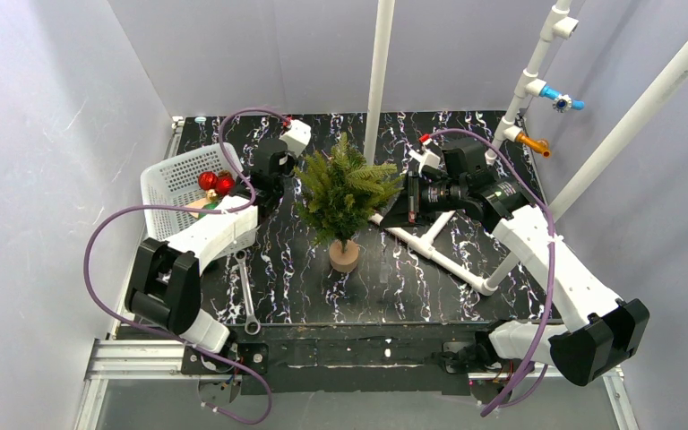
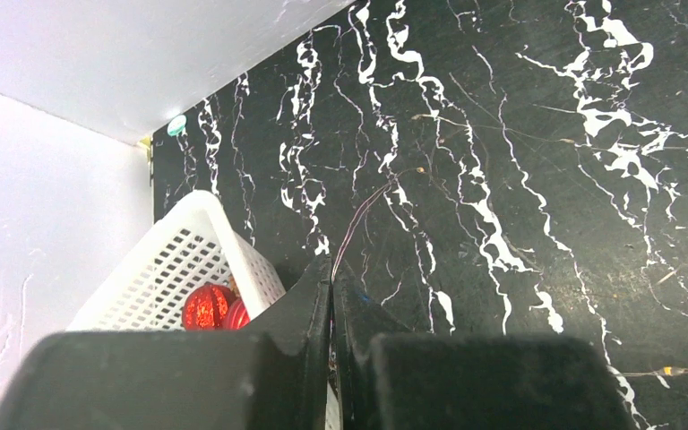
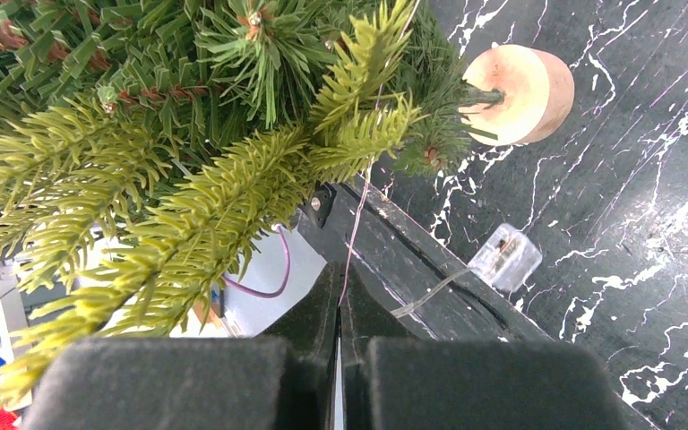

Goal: Decorate the small christmas tree
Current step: Wrap the decoration item around the Christmas tree.

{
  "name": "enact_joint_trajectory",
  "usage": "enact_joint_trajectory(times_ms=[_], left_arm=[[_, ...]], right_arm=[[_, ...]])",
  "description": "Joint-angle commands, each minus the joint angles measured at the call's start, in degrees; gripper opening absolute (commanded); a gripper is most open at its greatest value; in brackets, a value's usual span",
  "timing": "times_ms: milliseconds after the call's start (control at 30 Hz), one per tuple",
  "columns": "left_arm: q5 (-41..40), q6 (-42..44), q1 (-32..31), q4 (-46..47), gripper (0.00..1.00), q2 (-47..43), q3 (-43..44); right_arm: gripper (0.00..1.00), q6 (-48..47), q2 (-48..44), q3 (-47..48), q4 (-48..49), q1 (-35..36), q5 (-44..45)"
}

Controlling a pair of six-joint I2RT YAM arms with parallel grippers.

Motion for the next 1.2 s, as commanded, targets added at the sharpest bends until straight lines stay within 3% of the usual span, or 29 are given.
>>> enact_joint_trajectory(times_ms=[0, 333, 567, 1167], left_arm=[[-2.41, -1.19, 0.94, -0.42, 0.00, -3.92, -1.26], [-0.60, -3.06, 1.05, -2.34, 0.00, -4.68, -2.36], [-0.36, -3.26, 1.05, -2.41, 0.00, -4.74, -2.41], [-1.36, -2.59, 1.23, -2.02, 0.00, -4.60, -2.68]], right_arm=[[0.01, 0.33, -0.36, -1.16, 2.63, 0.21, 0.25], [0.01, -1.50, -3.73, -1.63, -0.48, -1.91, 7.35], [0.01, -3.15, -5.72, -1.99, -2.55, -6.55, 6.25], [0.01, -1.45, -4.66, -2.21, -0.47, -6.07, 0.36]])
